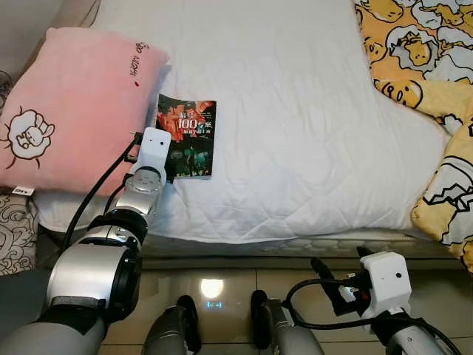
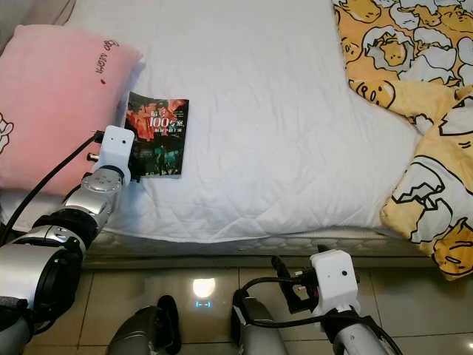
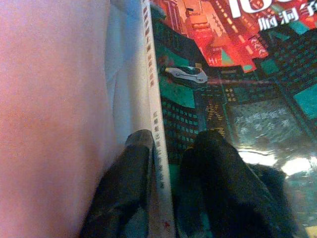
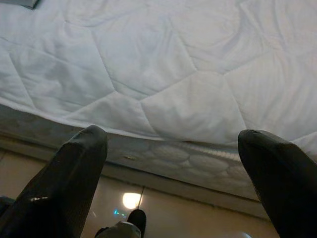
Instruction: Clean up the room
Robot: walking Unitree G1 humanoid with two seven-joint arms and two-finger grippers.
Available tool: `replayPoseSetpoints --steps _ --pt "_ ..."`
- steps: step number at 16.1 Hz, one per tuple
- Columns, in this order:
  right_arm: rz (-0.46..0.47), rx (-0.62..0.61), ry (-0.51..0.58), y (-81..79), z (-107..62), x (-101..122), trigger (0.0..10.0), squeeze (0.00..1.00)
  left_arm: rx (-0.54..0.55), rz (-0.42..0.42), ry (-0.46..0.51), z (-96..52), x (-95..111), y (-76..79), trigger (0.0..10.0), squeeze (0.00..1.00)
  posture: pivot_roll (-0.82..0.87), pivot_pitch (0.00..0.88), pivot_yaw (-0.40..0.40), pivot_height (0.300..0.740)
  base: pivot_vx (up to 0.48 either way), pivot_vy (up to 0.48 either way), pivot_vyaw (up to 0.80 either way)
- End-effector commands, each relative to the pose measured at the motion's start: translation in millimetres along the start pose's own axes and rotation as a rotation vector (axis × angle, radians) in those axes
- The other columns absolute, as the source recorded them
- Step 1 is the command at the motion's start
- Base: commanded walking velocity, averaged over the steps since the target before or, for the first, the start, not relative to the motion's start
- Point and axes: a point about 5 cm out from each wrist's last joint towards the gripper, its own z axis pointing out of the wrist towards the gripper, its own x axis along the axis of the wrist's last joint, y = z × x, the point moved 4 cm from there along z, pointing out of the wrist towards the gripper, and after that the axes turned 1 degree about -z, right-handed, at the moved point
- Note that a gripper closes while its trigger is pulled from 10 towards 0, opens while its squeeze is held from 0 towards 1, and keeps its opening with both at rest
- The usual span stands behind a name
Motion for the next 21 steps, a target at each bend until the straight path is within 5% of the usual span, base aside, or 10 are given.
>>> replayPoseSetpoints --steps 1,5,9,11,12,13,17,19,20,21 --pt "0.003 -0.003 -0.009 0.7 -1.9 -2.2 10.0 0.0 -0.008 -0.02 -0.1 -3.4 -27.6 3.9 10.0 1.0 -0.33 0.287 -0.056 0.74 0.0 0.0 0.0" --pt "0.006 -0.003 0.023 2.3 16.2 3.0 10.0 0.0 0.021 0.0 -0.084 -1.8 -22.4 -6.3 10.0 1.0 -0.3 0.242 -0.048 0.74 0.0 0.0 0.0" --pt "0.015 0.016 0.049 -3.6 29.9 5.0 10.0 0.0 0.029 0.219 0.051 1.7 8.6 -19.5 10.0 1.0 -0.26 0.187 -0.028 0.74 0.0 0.0 0.0" --pt "0.032 0.03 0.079 -8.5 44.6 7.3 10.0 0.0 -0.135 0.199 0.112 -0.4 20.9 9.7 10.0 1.0 -0.18 0.103 0.0 0.74 0.0 0.0 0.0" --pt "0.038 0.036 0.083 -10.0 50.5 6.9 10.0 0.0 -0.215 0.155 0.109 -3.1 18.2 26.0 10.0 0.95 -0.16 0.077 0.006 0.74 0.0 0.0 0.0" --pt "0.045 0.048 0.088 -12.9 60.8 6.0 10.0 0.0 -0.337 0.08 0.121 -10.1 14.8 54.2 10.0 0.0 -0.13 0.031 0.015 0.74 0.0 0.0 0.0" --pt "0.078 0.049 0.129 -15.1 88.0 13.6 10.0 0.0 -0.476 -0.14 0.319 -42.4 24.7 97.5 10.0 0.0 -0.06 0.0 0.036 0.74 0.0 0.0 0.0" --pt "0.072 0.007 0.174 -10.0 93.8 23.1 10.0 0.0 -0.446 -0.234 0.465 -69.5 40.5 94.4 10.0 0.0 -0.04 0.0 0.047 0.74 0.0 0.0 0.0" --pt "0.053 -0.067 0.21 0.0 97.7 30.8 10.0 0.0 -0.36 -0.313 0.52 -86.1 36.5 78.8 10.0 0.0 -0.03 0.0 0.043 0.74 0.0 -0.435 0.0" --pt "-0.033 -0.14 0.213 9.5 102.1 34.0 10.0 0.0 -0.253 -0.32 0.448 -80.7 5.0 64.4 10.0 0.0 -0.04 0.0 0.038 0.74 0.0 -0.439 0.0"
